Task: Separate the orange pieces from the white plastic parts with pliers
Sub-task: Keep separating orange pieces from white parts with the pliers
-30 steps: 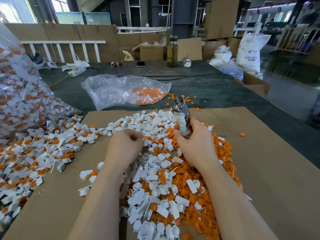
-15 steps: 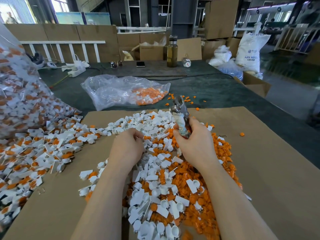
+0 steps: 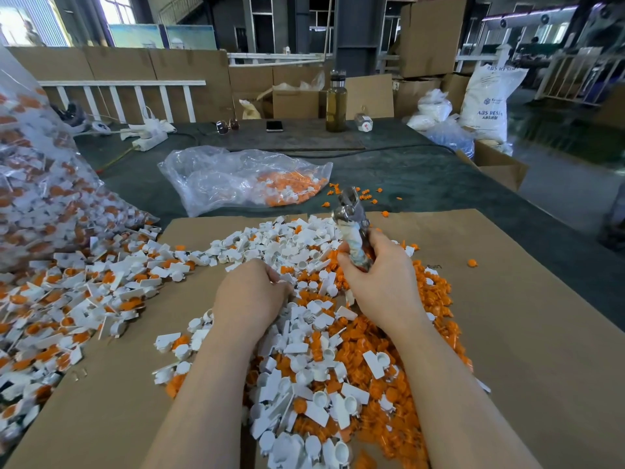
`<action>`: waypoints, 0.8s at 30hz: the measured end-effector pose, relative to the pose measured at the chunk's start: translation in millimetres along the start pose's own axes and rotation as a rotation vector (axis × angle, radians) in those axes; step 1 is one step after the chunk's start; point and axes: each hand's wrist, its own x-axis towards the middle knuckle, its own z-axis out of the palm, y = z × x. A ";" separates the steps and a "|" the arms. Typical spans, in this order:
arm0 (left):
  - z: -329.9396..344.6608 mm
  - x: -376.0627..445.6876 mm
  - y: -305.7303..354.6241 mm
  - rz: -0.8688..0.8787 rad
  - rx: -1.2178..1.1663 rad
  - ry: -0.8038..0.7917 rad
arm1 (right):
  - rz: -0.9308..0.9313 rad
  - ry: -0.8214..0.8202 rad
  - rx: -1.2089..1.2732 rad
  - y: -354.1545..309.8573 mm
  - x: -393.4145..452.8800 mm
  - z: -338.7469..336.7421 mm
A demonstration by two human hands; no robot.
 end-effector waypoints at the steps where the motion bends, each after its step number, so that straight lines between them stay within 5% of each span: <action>1: 0.8 0.1 1.0 0.005 -0.018 0.035 | -0.001 -0.001 0.000 -0.5 0.0 0.0; 5: 3.4 -0.9 5.8 0.035 -0.423 0.157 | -0.024 0.011 0.013 -2.7 -1.2 0.2; 10: 2.6 -9.9 16.4 0.087 -0.804 0.062 | -0.036 0.004 0.046 -4.3 -1.5 0.8; 24: 1.3 -16.5 25.3 0.039 -1.081 -0.117 | -0.017 0.077 0.081 -5.3 -4.7 7.4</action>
